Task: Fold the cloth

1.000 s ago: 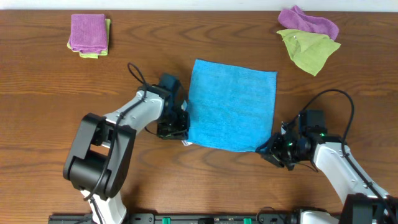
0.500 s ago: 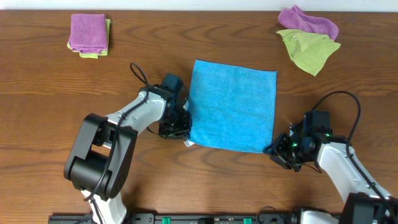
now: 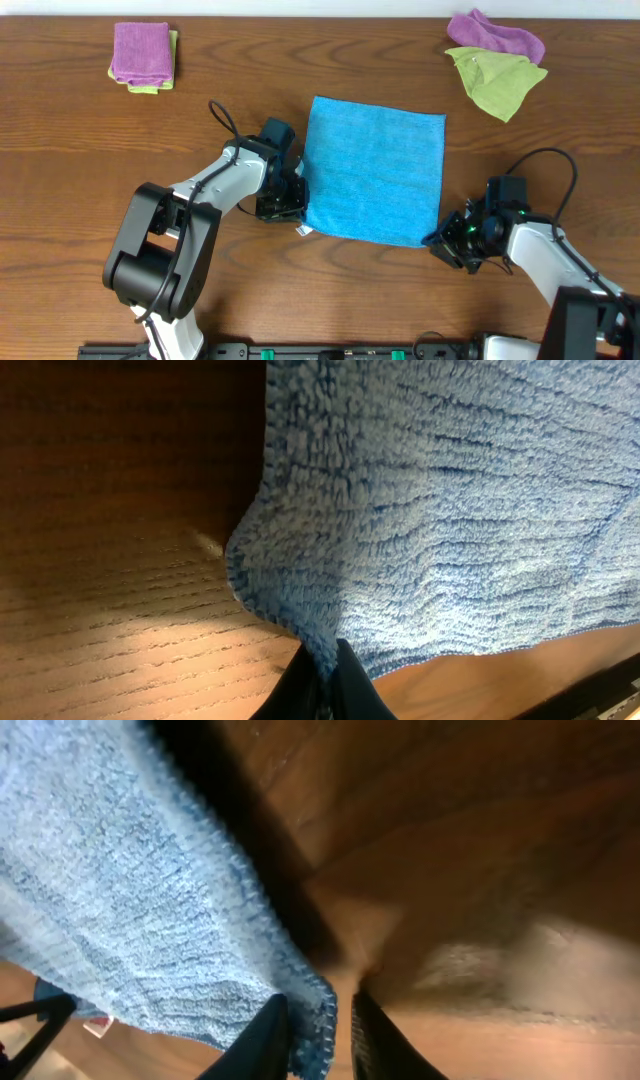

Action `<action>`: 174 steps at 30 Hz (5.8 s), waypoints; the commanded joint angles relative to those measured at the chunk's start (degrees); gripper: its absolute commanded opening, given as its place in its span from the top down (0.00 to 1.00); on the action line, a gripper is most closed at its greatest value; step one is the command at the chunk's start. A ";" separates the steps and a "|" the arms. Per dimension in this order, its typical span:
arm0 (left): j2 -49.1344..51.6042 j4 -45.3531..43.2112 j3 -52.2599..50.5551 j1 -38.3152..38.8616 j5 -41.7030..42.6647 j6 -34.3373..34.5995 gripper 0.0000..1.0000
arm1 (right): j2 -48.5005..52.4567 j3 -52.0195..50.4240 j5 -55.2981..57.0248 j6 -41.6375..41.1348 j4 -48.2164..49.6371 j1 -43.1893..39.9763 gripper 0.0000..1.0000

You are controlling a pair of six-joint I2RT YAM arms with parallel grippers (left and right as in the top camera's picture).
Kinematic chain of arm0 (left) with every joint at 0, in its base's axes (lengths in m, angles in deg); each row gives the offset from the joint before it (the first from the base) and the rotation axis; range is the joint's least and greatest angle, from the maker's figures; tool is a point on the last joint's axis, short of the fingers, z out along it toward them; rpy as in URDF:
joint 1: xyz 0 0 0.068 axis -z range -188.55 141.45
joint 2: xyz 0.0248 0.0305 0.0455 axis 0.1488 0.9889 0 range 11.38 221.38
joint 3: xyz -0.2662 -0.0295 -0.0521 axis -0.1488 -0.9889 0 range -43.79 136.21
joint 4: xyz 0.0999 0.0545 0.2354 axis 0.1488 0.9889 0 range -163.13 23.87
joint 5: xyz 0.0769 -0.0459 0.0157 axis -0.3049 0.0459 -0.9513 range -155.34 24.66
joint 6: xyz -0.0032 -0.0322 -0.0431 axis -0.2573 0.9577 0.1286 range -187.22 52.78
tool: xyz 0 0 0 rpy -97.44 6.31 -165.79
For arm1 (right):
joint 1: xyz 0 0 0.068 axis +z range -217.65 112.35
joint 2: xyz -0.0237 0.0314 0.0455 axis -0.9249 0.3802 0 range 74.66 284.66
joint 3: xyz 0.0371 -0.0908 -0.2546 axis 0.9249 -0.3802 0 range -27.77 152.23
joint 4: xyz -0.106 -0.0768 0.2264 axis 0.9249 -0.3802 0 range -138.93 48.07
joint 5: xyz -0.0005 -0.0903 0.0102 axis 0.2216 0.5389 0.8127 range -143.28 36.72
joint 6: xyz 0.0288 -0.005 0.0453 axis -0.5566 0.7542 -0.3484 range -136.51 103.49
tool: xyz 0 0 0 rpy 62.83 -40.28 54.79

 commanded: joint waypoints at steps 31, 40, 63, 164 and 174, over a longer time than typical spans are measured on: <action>-0.68 -7.52 11.96 -0.83 -7.48 -4.83 0.94 | -4.00 7.93 0.85 10.86 9.18 0.55 0.98; -0.35 -23.17 11.98 -2.32 -16.68 -10.78 0.95 | -1.64 9.62 13.53 12.81 17.92 6.10 0.98; 20.13 -25.03 36.70 -8.15 -0.31 -13.07 0.95 | 17.94 33.90 28.89 9.27 11.37 5.95 0.98; 17.25 -5.53 38.21 -9.11 -2.27 -22.80 0.27 | 10.95 33.94 18.99 14.91 0.48 6.75 0.38; 20.46 -5.51 38.21 -8.87 -2.43 -22.77 0.44 | 10.95 33.94 19.28 16.63 0.42 6.71 0.39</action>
